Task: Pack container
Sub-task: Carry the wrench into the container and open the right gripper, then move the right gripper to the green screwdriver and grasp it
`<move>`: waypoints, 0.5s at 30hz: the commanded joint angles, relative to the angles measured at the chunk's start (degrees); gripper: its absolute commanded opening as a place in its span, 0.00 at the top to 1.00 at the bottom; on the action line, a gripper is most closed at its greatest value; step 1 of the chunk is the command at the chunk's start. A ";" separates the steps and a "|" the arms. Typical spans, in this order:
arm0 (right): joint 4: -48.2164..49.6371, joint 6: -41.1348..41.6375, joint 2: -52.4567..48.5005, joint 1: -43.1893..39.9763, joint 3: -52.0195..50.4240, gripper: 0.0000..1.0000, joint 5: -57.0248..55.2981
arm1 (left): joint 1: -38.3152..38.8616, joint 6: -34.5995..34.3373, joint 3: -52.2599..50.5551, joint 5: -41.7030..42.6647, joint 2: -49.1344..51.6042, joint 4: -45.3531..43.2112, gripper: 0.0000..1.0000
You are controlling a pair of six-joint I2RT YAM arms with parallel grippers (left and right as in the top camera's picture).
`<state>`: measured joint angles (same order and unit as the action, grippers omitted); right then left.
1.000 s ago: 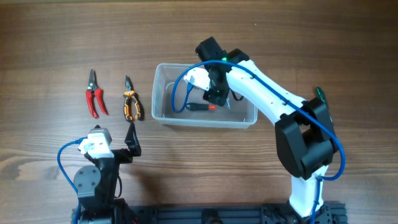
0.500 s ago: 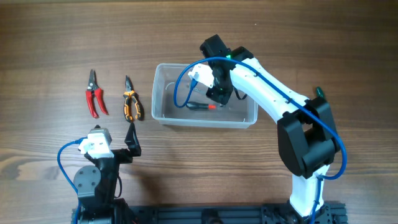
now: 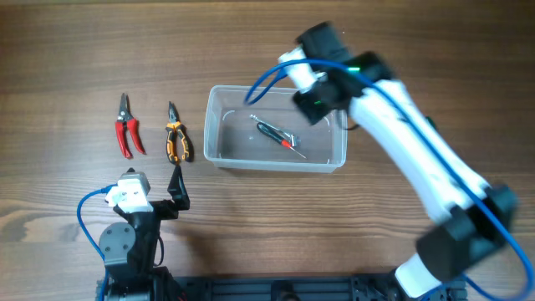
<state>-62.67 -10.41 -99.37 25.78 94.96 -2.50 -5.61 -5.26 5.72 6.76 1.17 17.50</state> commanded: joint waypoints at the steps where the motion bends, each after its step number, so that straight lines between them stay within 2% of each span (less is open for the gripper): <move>1: -7.76 6.43 4.72 -9.77 0.68 0.61 -6.45 | 0.24 -0.59 -0.37 0.70 -0.35 -0.37 0.00; 3: -10.95 5.01 4.55 -18.69 0.33 0.61 -9.22 | 0.24 -0.59 -0.37 0.68 -0.35 -0.37 0.00; 7: -5.40 4.79 3.87 -31.85 -2.89 0.62 -7.63 | 0.24 -0.59 -0.37 0.70 -0.35 -0.37 0.00; 10: -0.90 4.37 2.14 -38.38 -5.99 0.61 -7.58 | 0.24 -0.59 -0.37 0.70 -0.35 -0.37 0.00; 12: 1.36 3.98 0.20 -40.39 -7.78 0.58 -7.34 | 0.24 -0.59 -0.39 0.70 -0.35 -0.37 0.00; 15: 5.11 -1.09 -3.72 -40.76 -10.95 0.55 -6.47 | 0.24 -0.59 -0.39 0.70 -0.35 -0.37 0.00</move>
<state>-59.59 -7.55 -99.59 -15.20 86.61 -9.45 -5.61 -5.26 5.72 6.76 1.17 17.50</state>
